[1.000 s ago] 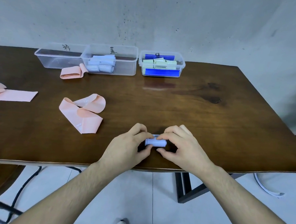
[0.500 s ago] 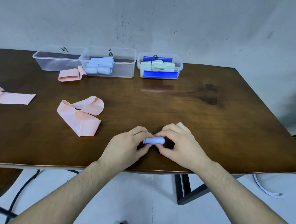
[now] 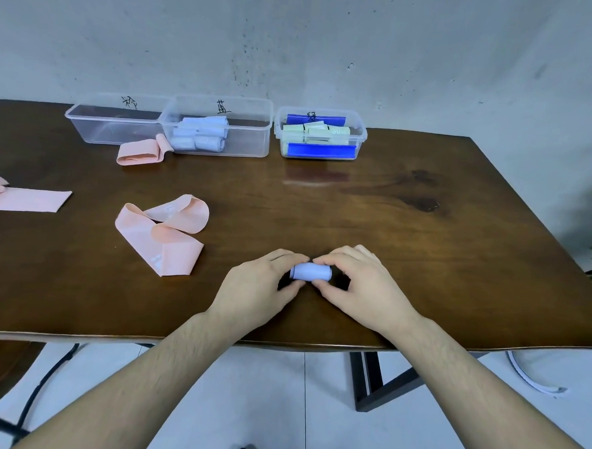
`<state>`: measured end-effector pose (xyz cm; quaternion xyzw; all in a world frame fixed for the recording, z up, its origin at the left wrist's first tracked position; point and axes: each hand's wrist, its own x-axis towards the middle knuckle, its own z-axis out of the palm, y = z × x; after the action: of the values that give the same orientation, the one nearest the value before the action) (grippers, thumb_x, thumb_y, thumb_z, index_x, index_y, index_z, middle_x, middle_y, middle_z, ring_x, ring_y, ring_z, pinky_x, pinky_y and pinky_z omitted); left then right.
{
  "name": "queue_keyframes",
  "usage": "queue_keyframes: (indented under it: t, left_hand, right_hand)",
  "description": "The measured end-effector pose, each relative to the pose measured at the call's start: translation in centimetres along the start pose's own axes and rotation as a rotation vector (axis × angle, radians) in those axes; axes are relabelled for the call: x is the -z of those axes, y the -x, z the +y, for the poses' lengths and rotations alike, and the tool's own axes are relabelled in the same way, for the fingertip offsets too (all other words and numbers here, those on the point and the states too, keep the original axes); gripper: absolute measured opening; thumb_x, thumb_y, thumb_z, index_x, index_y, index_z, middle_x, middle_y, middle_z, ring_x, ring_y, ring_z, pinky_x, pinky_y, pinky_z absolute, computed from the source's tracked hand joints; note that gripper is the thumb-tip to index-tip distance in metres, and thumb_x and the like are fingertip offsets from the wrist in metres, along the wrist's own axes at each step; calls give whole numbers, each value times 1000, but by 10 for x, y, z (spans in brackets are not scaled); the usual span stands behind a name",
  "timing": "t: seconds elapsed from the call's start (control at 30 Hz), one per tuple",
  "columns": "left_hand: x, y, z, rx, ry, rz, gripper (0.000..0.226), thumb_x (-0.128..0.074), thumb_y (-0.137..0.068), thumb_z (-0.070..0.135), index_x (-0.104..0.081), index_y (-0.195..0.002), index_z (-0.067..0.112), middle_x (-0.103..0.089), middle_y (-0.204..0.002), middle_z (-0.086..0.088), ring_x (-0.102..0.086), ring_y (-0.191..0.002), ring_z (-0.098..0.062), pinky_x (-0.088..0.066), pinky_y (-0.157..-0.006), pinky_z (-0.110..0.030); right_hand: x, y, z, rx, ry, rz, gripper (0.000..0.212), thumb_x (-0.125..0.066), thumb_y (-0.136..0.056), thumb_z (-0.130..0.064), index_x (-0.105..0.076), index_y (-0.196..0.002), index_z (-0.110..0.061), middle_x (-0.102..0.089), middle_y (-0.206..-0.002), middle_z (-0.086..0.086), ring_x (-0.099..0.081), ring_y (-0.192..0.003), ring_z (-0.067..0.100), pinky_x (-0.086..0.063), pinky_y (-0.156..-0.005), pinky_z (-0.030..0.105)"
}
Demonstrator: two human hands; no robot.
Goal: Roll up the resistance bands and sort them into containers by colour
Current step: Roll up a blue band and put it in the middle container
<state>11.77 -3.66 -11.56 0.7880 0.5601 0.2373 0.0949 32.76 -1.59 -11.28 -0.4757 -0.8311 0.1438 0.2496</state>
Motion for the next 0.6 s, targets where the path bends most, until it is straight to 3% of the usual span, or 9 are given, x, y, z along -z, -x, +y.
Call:
queue_keyframes:
  t: [0.13, 0.3, 0.43, 0.5, 0.6]
  left_hand:
    - [3, -4, 1, 51, 65, -26, 34, -62, -94, 40, -60, -128, 38, -59, -119, 24, -57, -92, -1, -34, -66, -5]
    - [12, -8, 3, 123, 357, -58, 33, -66, -92, 28, -59, -124, 35, -58, -110, 26, -54, -91, 10, -41, -77, -6]
    - [19, -9, 6, 193, 602, -11, 28, -68, -92, 25, -59, -115, 37, -63, -101, 19, -58, -81, 2, -43, -76, -9]
    - [21, -10, 10, 238, 731, 36, 26, -70, -91, 23, -61, -112, 35, -65, -95, 14, -58, -74, -2, -48, -73, -15]
    - [23, -11, 17, 365, 953, 80, 22, -70, -91, 22, -66, -111, 28, -68, -89, 7, -56, -67, -9, -48, -66, -24]
  right_hand:
    - [2, -1, 0, -25, -16, 1, 28, -67, -93, -37, -67, -121, -34, -61, -110, -22, -47, -99, 2, -43, -94, 30]
    - [7, -4, -8, -79, -159, 14, 33, -69, -91, -36, -65, -124, -36, -60, -108, -26, -50, -101, 3, -43, -81, 16]
    - [10, -8, -15, -147, -310, 9, 37, -76, -85, -38, -65, -121, -38, -62, -110, -25, -55, -106, 3, -48, -86, 18]
    - [9, -10, -19, -178, -437, 33, 31, -78, -86, -31, -67, -115, -36, -66, -106, -22, -60, -94, 3, -50, -82, 22]
    - [6, -15, -27, -228, -561, 83, 24, -79, -85, -28, -68, -107, -34, -67, -94, -17, -51, -70, 4, -47, -67, 20]
